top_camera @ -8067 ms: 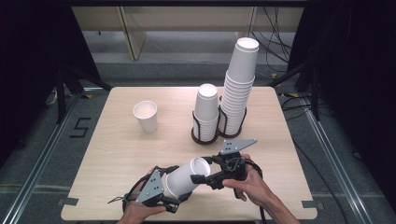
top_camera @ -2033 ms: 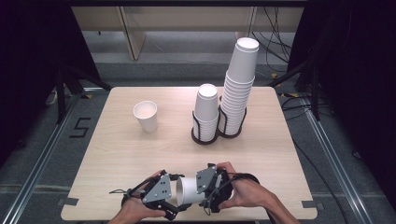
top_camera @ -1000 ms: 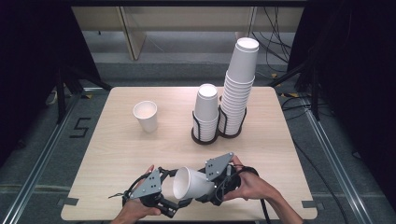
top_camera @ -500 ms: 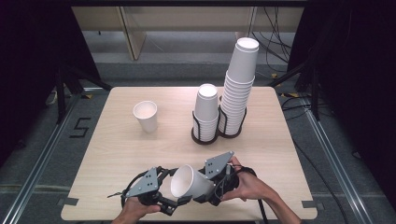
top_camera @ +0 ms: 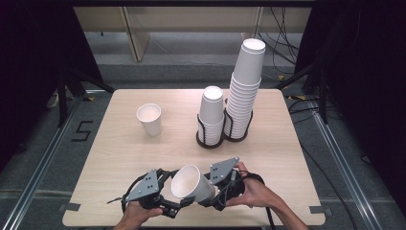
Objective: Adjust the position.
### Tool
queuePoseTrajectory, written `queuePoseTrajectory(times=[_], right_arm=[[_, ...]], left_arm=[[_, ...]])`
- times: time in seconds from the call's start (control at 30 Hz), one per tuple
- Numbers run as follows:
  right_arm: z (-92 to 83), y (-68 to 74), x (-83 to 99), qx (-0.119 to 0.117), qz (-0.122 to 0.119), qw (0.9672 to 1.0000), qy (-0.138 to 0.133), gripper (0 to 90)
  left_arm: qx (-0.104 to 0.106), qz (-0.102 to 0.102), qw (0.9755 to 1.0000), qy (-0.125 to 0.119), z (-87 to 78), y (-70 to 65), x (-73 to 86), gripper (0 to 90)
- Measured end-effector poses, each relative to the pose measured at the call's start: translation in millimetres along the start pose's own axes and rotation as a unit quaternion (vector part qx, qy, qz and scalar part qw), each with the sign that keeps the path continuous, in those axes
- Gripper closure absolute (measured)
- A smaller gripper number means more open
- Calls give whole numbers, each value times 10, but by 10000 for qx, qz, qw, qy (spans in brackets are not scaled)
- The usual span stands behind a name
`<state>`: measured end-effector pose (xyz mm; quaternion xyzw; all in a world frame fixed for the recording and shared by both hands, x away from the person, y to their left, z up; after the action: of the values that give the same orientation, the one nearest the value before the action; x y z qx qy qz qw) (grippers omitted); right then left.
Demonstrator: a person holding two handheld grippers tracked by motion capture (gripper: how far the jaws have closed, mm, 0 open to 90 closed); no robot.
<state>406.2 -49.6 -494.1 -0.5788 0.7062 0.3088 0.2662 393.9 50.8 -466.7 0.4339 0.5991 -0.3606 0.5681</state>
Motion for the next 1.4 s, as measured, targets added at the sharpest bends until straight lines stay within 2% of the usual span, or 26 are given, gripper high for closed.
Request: queuePoseTrajectory(times=[0.07,0.13,0.33,0.5,0.6,0.7,0.73,0.8,0.83,0.97,1.07,1.1,1.17,1.23,1.4], right_arm=[[-2,17,-29,-121,87,9998,-153,248],[-5,9,-52,-130,89,9995,-258,248],[31,40,-45,-257,134,9992,-290,249],[66,49,-43,-363,232,9984,-363,249],[78,53,-37,-332,247,9986,-327,248],[93,36,-36,-308,162,9987,-361,240],[91,47,-27,-350,306,9983,-354,235],[88,36,-9,-340,347,9983,-312,204],[84,16,10,-264,349,9987,-261,188],[29,-58,86,-93,430,9988,-197,178],[-40,-130,158,52,548,9983,-181,178],[-65,-158,185,119,610,9979,-175,179],[-115,-209,247,229,676,9973,-153,182],[-149,-263,295,340,725,9967,-142,187],[-224,-420,367,686,906,9933,-204,194]], left_arm=[[-24,-167,9997,-160,1,2,-13,133],[-81,-206,9995,-242,13,-6,-30,120],[-171,-259,9987,-403,38,-3,-70,86],[-102,-287,9987,-408,37,-11,-68,117],[-58,-292,9989,-360,34,-14,-57,137],[-73,-264,9991,-328,32,-13,-59,153],[-98,-269,9990,-332,25,-5,-66,156],[-174,-265,9989,-357,9,14,-84,159],[-229,-273,9986,-380,-9,37,-98,159],[-506,-173,9984,-181,-60,126,-94,159],[-812,-46,9966,119,-99,212,-50,158],[-874,-30,9961,152,-106,235,-41,159],[-1058,20,9939,324,-130,286,-8,159],[-1250,136,9909,489,-150,338,25,159],[-1716,171,9817,808,-216,486,112,158]])
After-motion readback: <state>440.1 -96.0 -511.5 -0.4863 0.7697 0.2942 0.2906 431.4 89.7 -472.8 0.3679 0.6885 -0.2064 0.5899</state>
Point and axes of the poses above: each handheld gripper's, and its own axes: z roughly forward along the jaws, x roughly out of its underside, y roughly to its left, the point moved 9 cm from there along z, roughly forward along the jaws, and after that the axes turned 9 degrees about z, right-handed, at the moved point
